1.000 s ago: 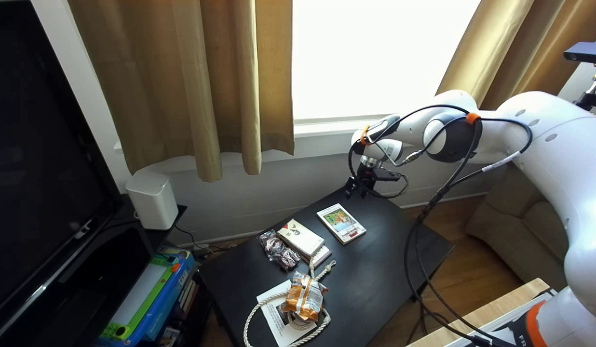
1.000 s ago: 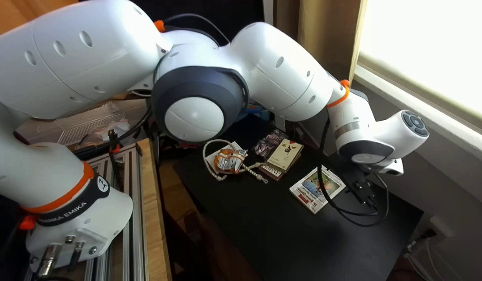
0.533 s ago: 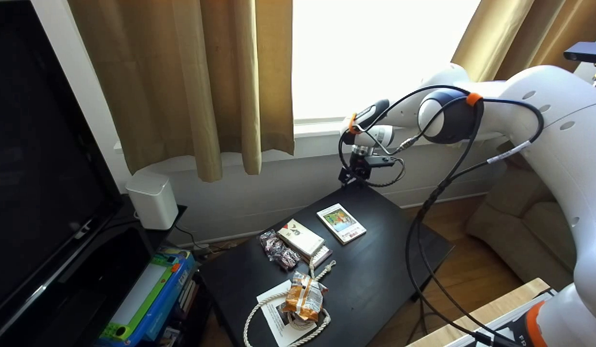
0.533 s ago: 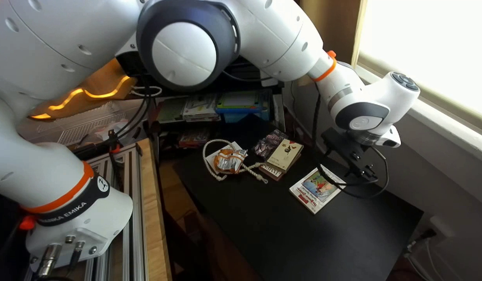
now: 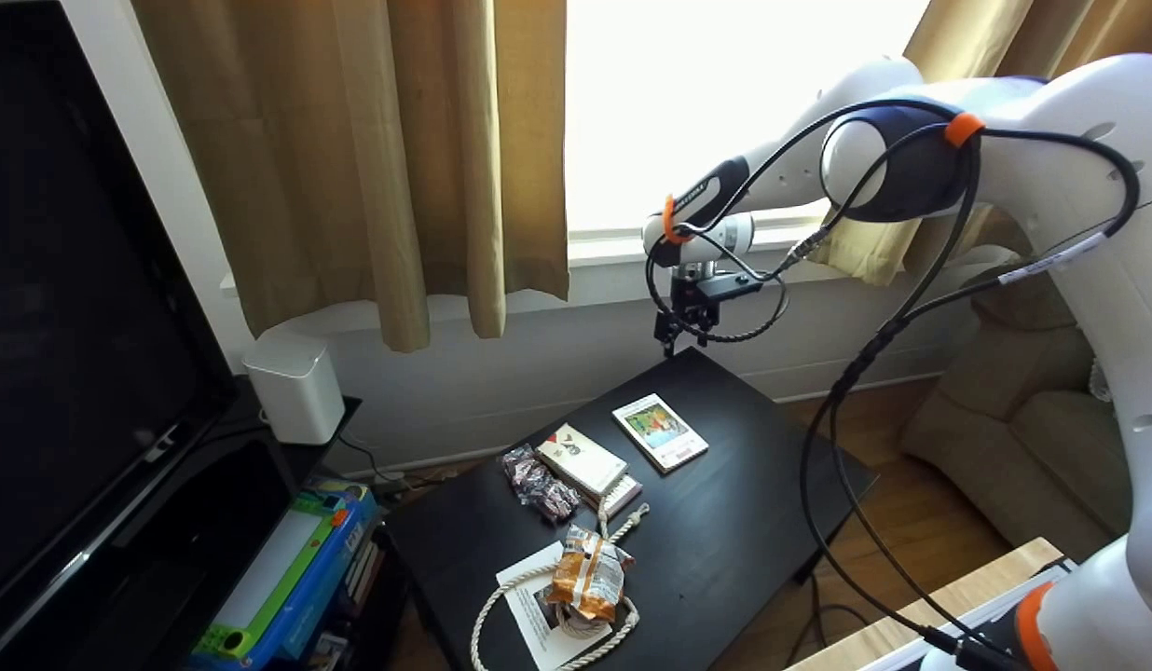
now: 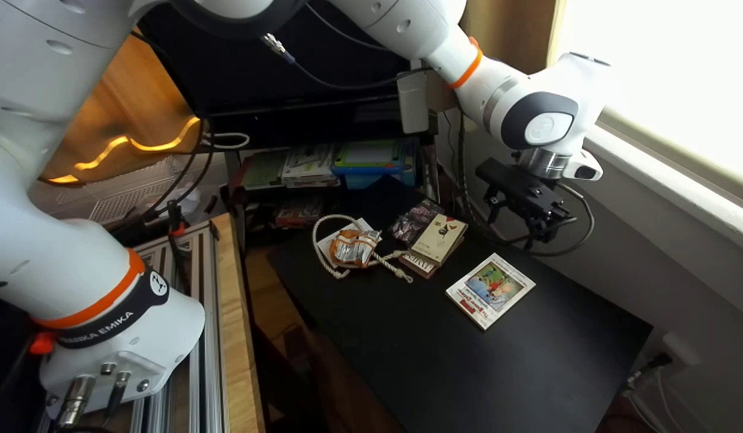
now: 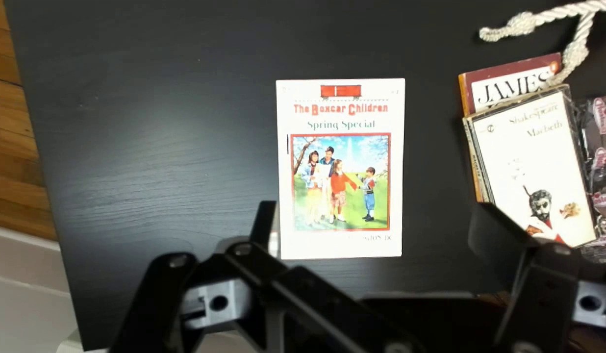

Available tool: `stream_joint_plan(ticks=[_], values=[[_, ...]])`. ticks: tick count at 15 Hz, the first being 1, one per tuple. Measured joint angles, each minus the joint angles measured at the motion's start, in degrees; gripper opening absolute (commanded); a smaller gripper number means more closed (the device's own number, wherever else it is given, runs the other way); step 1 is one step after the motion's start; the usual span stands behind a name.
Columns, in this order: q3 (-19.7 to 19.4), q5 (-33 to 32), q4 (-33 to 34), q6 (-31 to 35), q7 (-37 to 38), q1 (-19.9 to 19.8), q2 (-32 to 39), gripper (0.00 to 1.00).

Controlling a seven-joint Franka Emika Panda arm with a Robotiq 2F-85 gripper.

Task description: Put one book on the table

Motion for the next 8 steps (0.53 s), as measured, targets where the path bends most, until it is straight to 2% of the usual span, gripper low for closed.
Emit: stream_joint_plan(ticks=[8], values=[[0.54,-8.09,-13.77,4.94,4.94,1.32,-12.23,1.0]])
